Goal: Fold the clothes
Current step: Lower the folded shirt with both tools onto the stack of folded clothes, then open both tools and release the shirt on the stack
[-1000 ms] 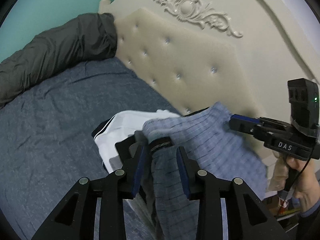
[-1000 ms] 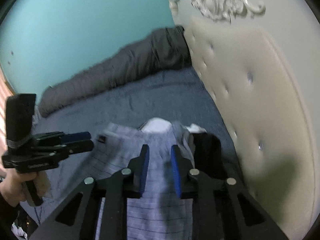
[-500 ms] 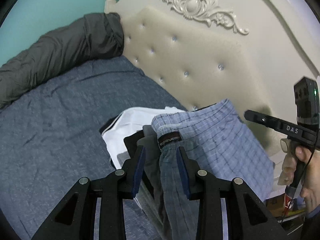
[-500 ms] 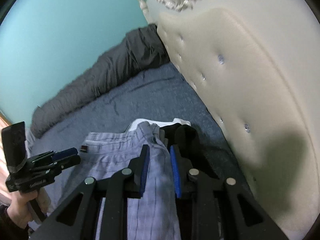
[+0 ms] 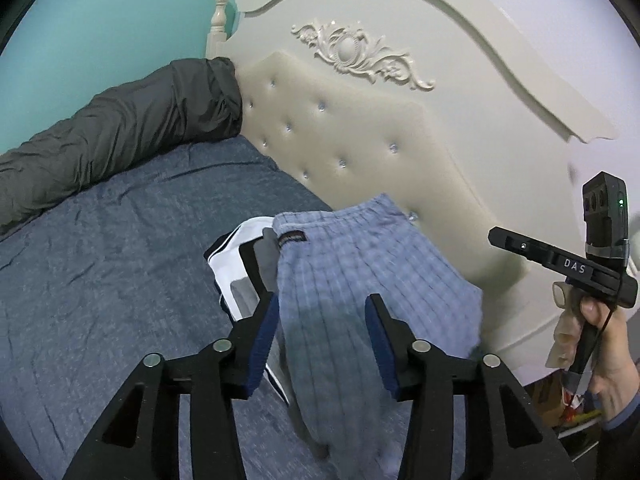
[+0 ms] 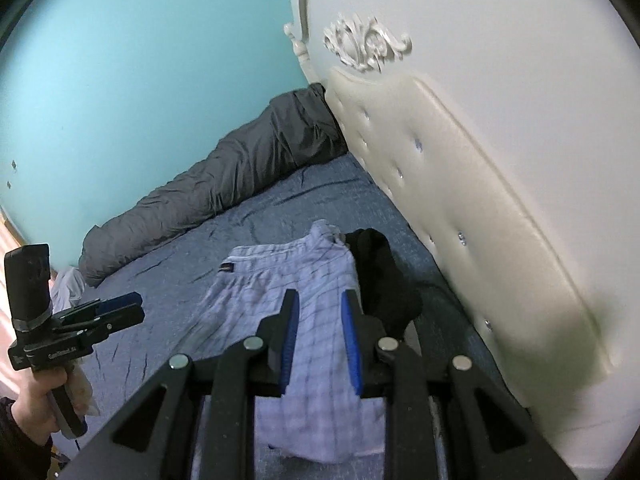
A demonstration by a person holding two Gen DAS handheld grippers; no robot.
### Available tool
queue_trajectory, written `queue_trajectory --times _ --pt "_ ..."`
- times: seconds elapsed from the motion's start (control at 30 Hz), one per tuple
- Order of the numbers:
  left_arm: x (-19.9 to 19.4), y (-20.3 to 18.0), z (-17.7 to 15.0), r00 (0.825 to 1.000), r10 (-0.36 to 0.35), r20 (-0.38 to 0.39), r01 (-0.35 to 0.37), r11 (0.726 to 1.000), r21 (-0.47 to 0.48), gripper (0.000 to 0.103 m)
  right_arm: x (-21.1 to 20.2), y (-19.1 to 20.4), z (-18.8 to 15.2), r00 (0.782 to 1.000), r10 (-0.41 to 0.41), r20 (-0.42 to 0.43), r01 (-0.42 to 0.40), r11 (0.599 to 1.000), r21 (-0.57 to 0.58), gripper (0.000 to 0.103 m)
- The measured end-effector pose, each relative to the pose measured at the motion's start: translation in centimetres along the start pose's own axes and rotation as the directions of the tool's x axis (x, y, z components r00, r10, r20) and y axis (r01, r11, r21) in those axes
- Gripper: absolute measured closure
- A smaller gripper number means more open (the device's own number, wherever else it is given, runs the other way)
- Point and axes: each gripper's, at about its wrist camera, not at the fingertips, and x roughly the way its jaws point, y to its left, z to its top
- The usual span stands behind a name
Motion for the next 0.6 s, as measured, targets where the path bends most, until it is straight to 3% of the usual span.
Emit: queue_trajectory --times 0.37,0.5,0.57,0.6 --pt "-6.2 -2.5 -3.0 0.999 0.003 0.036 -0.003 1.0 0.011 0.048 -5.6 2.7 -2.9 0.999 -0.004 0.054 0.003 1.0 0.019 0.078" --pt "-8.2 -3.5 -4.1 0.999 0.01 0.049 -0.011 1.0 0.02 0.047 -8.1 3.9 -4.2 0.996 -0.046 0.08 0.045 0.999 0.013 0.071" --pt "-9.2 -4.0 -4.6 0.998 0.012 0.06 -0.013 1.0 0.02 0.045 -9.3 4.5 -4.8 0.994 -0.049 0.093 0.048 0.999 0.009 0.061" --pt "-9.7 -4.3 -4.8 0.998 0.015 0.066 -0.017 1.0 0.021 0.04 -9.8 4.8 -5.1 0.994 -0.05 0.101 0.049 0.999 0.011 0.049"
